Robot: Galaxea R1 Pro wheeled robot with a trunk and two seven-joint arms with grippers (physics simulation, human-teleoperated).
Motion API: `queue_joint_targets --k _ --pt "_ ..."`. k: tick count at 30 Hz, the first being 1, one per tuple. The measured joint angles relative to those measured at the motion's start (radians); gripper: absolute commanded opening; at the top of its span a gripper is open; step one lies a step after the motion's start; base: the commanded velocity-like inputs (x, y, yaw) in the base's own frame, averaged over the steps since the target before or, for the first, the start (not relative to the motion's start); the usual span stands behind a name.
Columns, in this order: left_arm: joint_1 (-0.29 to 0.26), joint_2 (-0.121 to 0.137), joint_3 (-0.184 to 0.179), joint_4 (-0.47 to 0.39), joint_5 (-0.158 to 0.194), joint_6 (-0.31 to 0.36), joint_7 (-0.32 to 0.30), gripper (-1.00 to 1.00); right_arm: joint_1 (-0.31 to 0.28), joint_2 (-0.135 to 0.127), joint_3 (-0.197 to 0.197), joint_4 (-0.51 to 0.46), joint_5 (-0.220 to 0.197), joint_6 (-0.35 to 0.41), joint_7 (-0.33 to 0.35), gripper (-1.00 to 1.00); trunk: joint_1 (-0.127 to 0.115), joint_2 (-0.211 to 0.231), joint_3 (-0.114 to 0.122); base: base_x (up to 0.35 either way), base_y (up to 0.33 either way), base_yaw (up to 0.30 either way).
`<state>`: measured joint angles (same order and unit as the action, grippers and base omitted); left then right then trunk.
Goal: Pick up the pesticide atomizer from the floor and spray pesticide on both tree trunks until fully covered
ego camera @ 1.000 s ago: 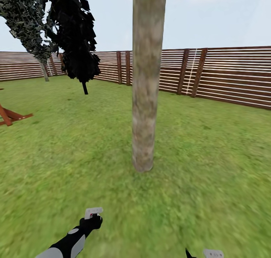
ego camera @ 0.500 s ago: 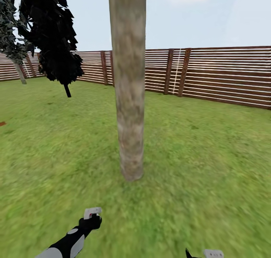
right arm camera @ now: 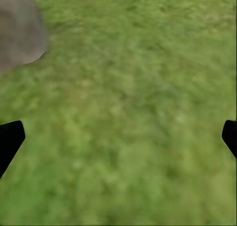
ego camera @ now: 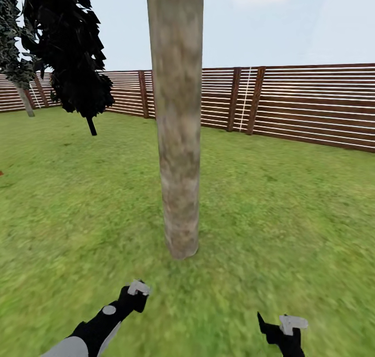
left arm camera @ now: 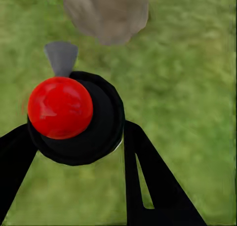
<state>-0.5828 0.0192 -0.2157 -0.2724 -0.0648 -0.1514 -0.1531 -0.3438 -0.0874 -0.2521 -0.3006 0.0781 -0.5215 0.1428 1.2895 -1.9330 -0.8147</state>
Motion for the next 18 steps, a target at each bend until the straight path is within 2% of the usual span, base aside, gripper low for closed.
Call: queue_joint_targets --k 1,2,4,5,6,7,8,11,12,15,18 --pt "-0.001 0.001 -0.007 0.001 -0.030 0.002 -0.051 -1.00 0.000 0.008 0.046 -0.039 0.020 0.001 0.001 1.00 0.000 0.000 0.000 0.000 0.000 0.000" --pt "-0.003 0.005 -0.009 0.001 -0.054 0.007 -0.115 -1.00 -0.003 0.014 0.111 -0.061 0.052 0.005 0.001 1.00 0.000 0.000 0.000 0.000 0.000 0.000" --pt "-0.011 0.014 -0.010 0.003 -0.095 0.042 -0.256 -1.00 -0.032 0.023 0.288 -0.091 0.131 0.050 0.011 1.00 0.000 0.000 0.000 0.000 0.000 0.000" --pt "-0.013 0.022 -0.011 -0.001 -0.114 0.071 -0.309 -1.00 -0.052 0.033 0.366 -0.104 0.152 0.086 0.077 1.00 0.000 0.000 0.000 0.000 0.000 0.000" --pt "-0.014 0.026 -0.010 -0.002 -0.126 0.088 -0.337 -1.00 -0.062 0.040 0.405 -0.112 0.160 0.108 0.134 1.00 0.000 0.000 0.000 0.000 0.000 0.000" --pt "-0.015 0.029 -0.012 -0.003 -0.162 0.112 -0.394 -1.00 -0.080 0.047 0.450 -0.135 0.168 0.151 0.292 1.00 0.000 0.000 0.000 0.000 0.000 0.000" --pt "-0.014 0.031 -0.012 -0.004 -0.191 0.121 -0.432 -1.00 -0.092 0.050 0.466 -0.160 0.170 0.170 0.390 1.00 0.000 0.000 0.000 0.000 0.000 0.000" --pt "-0.012 0.035 -0.011 -0.001 -0.259 0.128 -0.499 -1.00 -0.103 0.052 0.479 -0.234 0.171 0.190 0.490 1.00 0.000 0.000 0.000 0.000 0.000 0.000" --pt "-0.012 0.038 -0.010 -0.002 -0.273 0.129 -0.511 -1.00 -0.105 0.052 0.481 -0.257 0.171 0.193 0.503 1.00 0.000 0.000 0.000 0.000 0.000 0.000" --pt "-0.011 0.040 -0.009 -0.002 -0.288 0.130 -0.522 -1.00 -0.106 0.052 0.484 -0.303 0.172 0.197 0.516 1.00 0.000 0.000 0.000 0.000 0.000 0.000" --pt "-0.005 0.036 -0.016 -0.009 -0.298 0.133 -0.522 -1.00 -0.113 0.058 0.482 -0.307 0.177 0.203 0.523 1.00 0.000 0.000 0.000 0.000 0.000 0.000"
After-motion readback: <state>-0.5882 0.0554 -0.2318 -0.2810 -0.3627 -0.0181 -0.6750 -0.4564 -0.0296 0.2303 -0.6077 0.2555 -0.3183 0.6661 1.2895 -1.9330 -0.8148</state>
